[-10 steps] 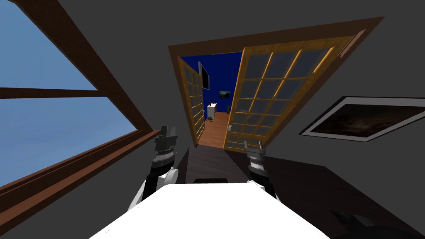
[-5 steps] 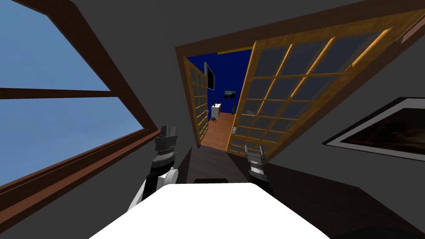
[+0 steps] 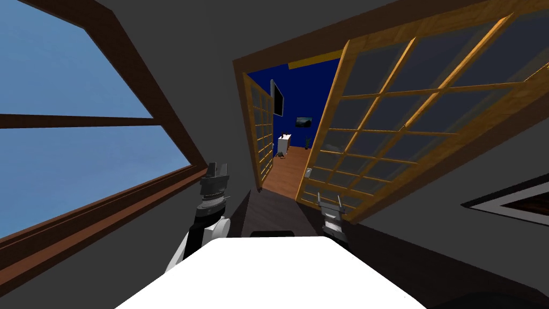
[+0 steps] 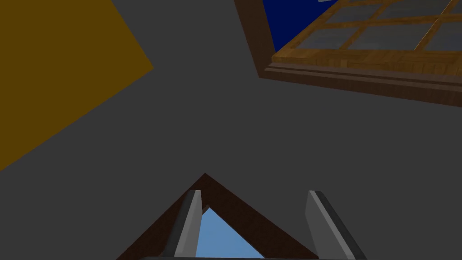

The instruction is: Push the door open

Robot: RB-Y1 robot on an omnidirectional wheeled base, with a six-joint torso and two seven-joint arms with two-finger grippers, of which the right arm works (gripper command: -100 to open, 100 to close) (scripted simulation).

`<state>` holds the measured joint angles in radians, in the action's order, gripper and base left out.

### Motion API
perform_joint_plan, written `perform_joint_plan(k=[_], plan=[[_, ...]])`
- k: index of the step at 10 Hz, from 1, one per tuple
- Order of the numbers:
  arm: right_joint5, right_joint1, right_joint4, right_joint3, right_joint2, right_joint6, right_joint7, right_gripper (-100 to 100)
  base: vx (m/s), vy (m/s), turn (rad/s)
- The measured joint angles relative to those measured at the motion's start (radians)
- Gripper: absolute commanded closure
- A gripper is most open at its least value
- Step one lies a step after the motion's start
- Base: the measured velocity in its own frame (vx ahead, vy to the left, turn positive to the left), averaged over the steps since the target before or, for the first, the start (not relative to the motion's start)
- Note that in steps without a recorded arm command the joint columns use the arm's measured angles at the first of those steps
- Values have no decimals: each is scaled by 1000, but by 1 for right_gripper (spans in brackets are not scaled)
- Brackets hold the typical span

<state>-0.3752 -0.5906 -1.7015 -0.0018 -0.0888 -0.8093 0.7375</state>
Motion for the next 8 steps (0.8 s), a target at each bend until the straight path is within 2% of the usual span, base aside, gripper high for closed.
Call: perform_joint_plan(k=[2,4,8], plan=[[-28,-5,47,-3,-5,-23,51,-100,83,-44,190],[-49,-12,87,3,5,-46,92,-100,99,-40,158],[-97,-28,170,6,9,-90,183,-100,79,-52,167]])
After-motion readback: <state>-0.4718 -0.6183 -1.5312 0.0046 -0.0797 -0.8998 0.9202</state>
